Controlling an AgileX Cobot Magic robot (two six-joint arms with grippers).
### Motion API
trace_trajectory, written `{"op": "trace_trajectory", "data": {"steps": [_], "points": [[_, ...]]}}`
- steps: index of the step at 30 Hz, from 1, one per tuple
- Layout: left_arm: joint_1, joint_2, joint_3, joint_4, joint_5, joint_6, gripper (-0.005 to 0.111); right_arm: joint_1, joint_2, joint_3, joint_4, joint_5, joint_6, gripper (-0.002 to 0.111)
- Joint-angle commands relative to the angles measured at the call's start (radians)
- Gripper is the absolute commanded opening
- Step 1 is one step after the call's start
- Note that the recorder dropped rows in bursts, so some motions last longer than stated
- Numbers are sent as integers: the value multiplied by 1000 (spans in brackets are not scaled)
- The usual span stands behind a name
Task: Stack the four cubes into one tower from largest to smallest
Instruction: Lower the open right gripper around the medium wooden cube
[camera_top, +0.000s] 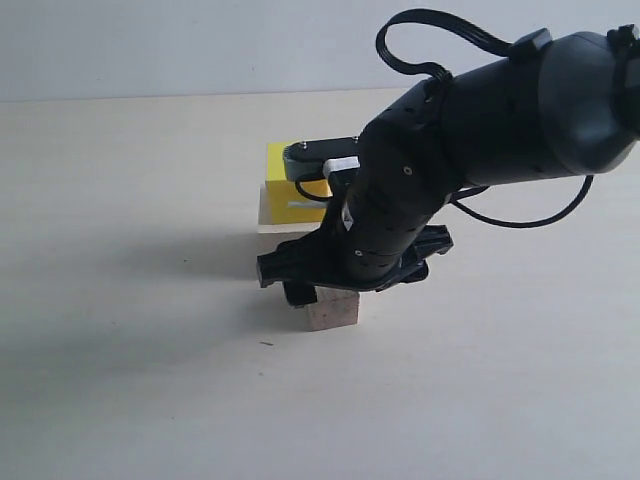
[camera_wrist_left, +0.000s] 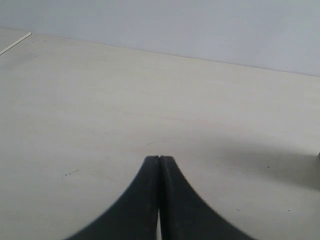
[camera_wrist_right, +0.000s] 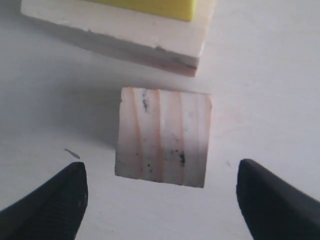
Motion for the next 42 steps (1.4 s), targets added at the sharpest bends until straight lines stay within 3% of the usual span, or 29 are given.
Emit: {"op": "trace_trajectory", "data": {"steps": [1, 6, 30, 37, 42], "points": [[-27, -6, 3, 1, -6, 0, 0, 2, -2, -9, -10, 10, -6, 77], [-42, -6, 3, 1, -6, 0, 0, 2, -2, -9, -8, 8, -6, 71], [-42, -6, 3, 1, -6, 0, 0, 29, -2, -7, -19, -34, -2, 71], [-42, -6, 3, 1, -6, 0, 0, 83, -2, 36, -270, -18, 292, 68], [-42, -6, 3, 1, -6, 0, 0, 95, -4, 47, -301, -18, 321, 64]]}}
